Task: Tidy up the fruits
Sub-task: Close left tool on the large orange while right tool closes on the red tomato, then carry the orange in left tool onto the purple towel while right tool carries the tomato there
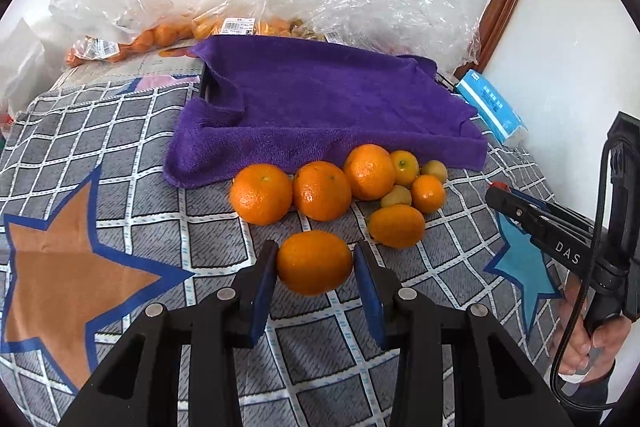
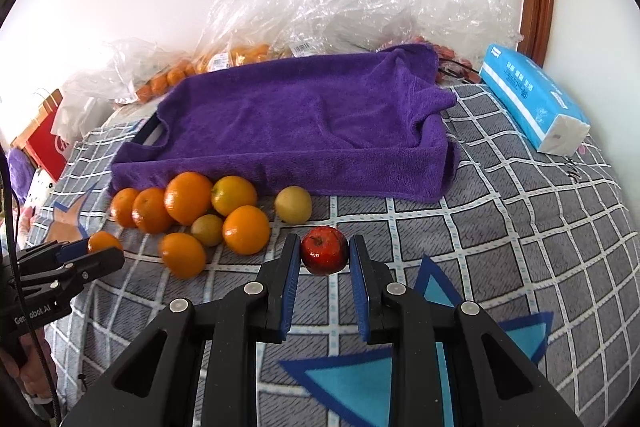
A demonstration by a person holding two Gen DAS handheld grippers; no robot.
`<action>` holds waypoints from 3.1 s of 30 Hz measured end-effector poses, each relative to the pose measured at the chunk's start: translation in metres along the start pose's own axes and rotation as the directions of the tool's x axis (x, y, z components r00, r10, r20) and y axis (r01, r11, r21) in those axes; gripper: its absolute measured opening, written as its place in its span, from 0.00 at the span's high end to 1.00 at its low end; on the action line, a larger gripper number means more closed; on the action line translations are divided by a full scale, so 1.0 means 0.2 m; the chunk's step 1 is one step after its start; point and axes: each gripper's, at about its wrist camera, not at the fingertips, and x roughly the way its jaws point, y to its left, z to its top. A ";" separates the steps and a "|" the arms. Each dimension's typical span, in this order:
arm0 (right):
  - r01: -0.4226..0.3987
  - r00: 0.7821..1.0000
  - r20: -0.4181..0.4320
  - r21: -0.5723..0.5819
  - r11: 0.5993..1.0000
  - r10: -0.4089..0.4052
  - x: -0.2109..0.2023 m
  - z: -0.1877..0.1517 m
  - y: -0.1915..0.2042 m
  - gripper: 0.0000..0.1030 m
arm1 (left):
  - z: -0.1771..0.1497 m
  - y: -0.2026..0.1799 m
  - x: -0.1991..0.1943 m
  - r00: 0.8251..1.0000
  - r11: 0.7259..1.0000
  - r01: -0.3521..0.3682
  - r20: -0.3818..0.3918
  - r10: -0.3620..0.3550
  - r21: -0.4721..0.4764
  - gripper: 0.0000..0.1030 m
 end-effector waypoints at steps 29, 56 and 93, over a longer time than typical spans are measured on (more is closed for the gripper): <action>-0.005 1.000 0.028 0.042 0.999 0.003 -0.20 0.24 0.22 0.76 | 0.24 0.09 -0.28 0.996 0.999 0.025 0.082 -0.022 -0.031 0.65; 0.002 0.999 0.046 0.044 0.999 -0.004 0.01 0.55 0.21 0.76 | 0.57 0.14 -0.10 0.994 1.000 0.027 0.105 -0.026 -0.006 0.65; 0.004 1.000 -0.029 0.067 0.998 -0.002 0.51 0.61 0.07 0.76 | 0.73 0.18 0.40 1.000 1.000 0.013 -0.015 -0.013 -0.017 0.65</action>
